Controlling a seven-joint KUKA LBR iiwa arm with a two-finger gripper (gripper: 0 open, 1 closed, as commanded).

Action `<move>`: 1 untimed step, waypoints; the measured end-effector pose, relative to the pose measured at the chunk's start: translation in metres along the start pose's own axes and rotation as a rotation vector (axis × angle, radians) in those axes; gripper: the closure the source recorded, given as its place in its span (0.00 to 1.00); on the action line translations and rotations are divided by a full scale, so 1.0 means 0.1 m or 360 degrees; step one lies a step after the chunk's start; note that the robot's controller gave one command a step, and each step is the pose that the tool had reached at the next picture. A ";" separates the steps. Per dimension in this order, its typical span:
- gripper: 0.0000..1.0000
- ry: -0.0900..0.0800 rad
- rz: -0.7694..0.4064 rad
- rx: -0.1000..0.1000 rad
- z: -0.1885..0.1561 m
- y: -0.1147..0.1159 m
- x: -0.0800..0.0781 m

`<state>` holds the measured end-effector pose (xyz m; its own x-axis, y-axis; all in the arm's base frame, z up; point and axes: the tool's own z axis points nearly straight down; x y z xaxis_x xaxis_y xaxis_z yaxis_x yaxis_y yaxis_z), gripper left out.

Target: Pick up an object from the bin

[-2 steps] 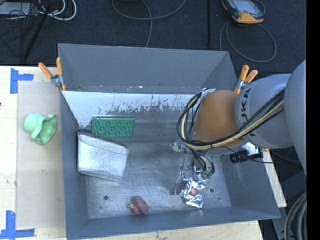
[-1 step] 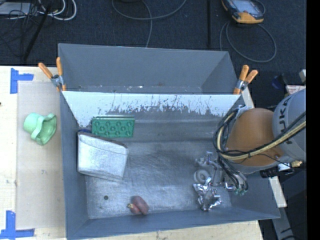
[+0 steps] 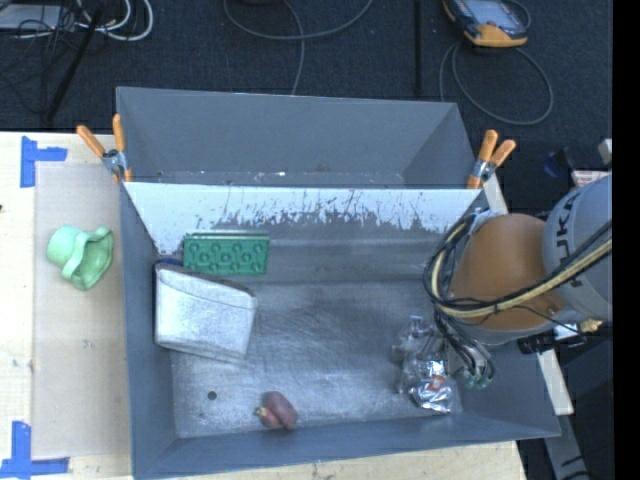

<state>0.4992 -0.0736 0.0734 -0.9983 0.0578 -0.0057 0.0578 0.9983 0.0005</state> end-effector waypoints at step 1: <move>0.00 0.0008 0.0001 0.0000 0.03 0.00 0.02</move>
Offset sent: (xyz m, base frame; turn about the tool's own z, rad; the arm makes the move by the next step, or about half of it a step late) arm 0.0000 0.0000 0.0000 0.0000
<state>0.4972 -0.0734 0.0706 -0.9983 0.0584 -0.0005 0.0584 0.9983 0.0007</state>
